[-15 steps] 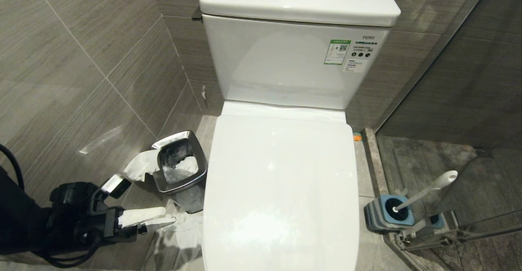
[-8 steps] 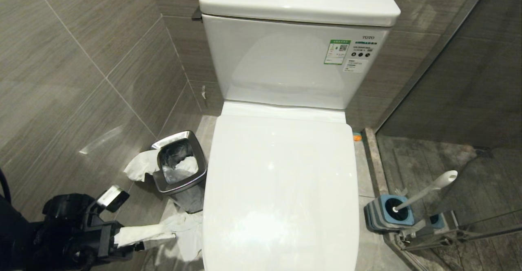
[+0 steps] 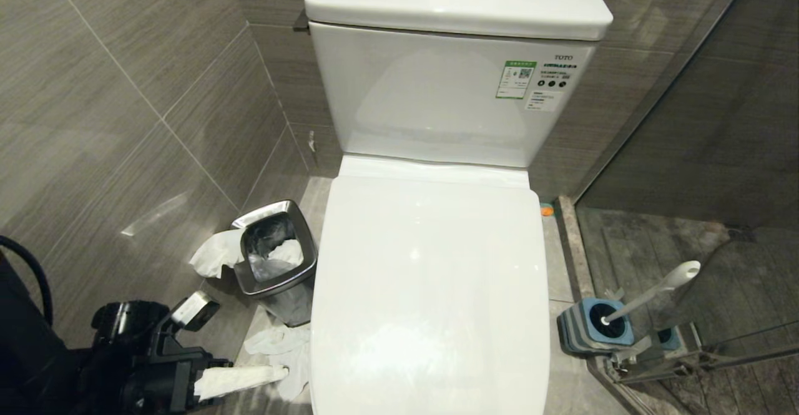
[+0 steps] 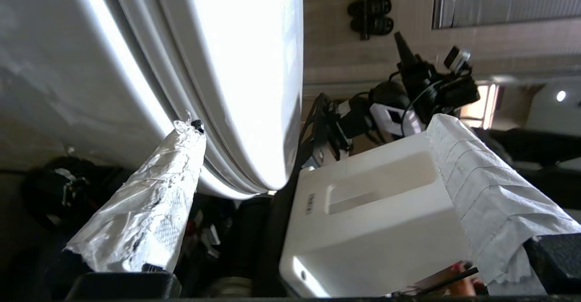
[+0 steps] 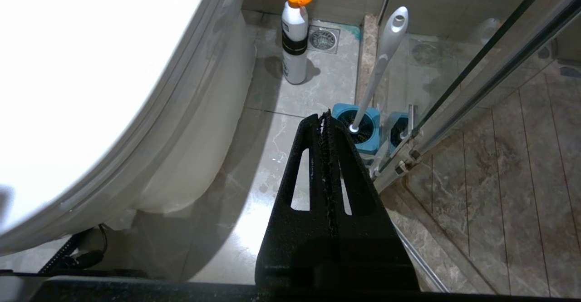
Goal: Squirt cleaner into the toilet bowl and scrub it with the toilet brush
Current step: Use the left hand to lift the toilet lid slightly
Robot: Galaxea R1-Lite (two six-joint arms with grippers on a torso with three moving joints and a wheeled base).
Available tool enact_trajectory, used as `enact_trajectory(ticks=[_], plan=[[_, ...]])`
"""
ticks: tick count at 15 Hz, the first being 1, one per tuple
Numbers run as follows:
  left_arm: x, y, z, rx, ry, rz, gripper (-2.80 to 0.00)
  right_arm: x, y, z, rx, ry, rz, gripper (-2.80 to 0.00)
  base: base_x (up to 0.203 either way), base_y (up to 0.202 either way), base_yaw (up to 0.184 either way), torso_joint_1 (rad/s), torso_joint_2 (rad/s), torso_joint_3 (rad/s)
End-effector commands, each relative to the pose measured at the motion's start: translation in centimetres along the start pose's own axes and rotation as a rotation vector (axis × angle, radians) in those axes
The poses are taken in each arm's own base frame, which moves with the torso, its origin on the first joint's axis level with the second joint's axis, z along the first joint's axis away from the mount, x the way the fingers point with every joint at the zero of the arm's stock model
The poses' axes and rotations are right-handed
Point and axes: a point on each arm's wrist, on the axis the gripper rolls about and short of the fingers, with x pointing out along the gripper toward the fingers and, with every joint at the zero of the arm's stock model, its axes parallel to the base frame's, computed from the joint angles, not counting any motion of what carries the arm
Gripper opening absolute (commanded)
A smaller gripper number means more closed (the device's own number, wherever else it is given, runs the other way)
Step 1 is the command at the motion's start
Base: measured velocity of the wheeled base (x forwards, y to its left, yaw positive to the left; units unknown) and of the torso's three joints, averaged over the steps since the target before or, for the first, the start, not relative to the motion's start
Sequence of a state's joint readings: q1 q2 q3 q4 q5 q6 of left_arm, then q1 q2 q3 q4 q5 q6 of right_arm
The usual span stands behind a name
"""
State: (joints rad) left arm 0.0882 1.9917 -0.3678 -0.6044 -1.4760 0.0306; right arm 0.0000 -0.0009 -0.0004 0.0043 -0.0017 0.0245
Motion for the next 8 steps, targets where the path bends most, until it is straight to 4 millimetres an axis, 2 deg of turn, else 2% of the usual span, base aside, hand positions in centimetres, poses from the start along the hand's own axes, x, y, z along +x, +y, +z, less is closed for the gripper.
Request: enact_trajectory(ticks=[1,8], plan=[[0.5,0.5,-0.3,-0.006,0.017,-0.018,0.0,0.0,0.0,0.0,0.0,0.002,0.0,-2.8,0.0,0.0,0.0,0.0,0.0,0.0],[2.0,0.2,-0.3,0.05,0.067,-0.014,0.0,0.0,0.0,0.0,0.0,0.002,0.0,-2.8,0.0,0.0,0.0,0.0,0.0,0.0]])
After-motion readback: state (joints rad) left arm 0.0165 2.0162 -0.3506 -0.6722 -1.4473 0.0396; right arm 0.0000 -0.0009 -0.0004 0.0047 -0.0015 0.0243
